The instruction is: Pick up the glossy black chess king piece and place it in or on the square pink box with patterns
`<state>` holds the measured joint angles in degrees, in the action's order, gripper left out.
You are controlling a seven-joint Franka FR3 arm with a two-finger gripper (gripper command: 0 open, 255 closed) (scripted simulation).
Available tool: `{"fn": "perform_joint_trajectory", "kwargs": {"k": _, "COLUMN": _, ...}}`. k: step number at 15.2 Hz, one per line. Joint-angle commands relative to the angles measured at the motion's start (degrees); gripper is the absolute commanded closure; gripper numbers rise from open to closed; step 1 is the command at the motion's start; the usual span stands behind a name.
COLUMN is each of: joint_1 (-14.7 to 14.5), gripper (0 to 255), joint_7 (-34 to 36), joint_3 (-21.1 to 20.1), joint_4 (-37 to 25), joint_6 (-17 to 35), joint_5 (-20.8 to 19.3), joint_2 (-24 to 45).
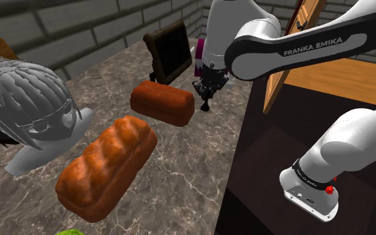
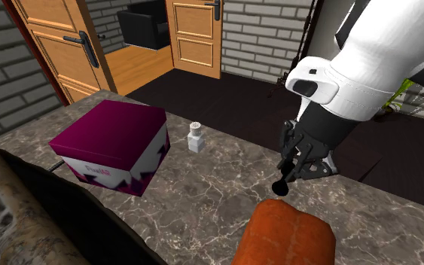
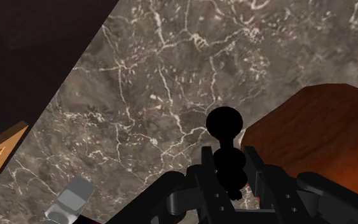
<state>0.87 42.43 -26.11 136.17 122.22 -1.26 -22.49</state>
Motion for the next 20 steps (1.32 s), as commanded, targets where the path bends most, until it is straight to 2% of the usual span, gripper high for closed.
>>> {"fn": "perform_joint_trajectory", "kwargs": {"k": 1, "joint_1": -0.1, "gripper": 255, "joint_7": -0.4, "joint_3": 0.3, "joint_4": -1.3, "joint_6": -1.8, "joint_5": 0.2, "joint_2": -0.6}}
{"fn": "perform_joint_trajectory", "kwargs": {"k": 20, "joint_1": 0.2, "gripper": 255, "joint_7": -2.8, "joint_3": 2.0, "joint_4": -14.6, "joint_6": -16.4, "joint_5": 0.5, "joint_2": -2.1}}
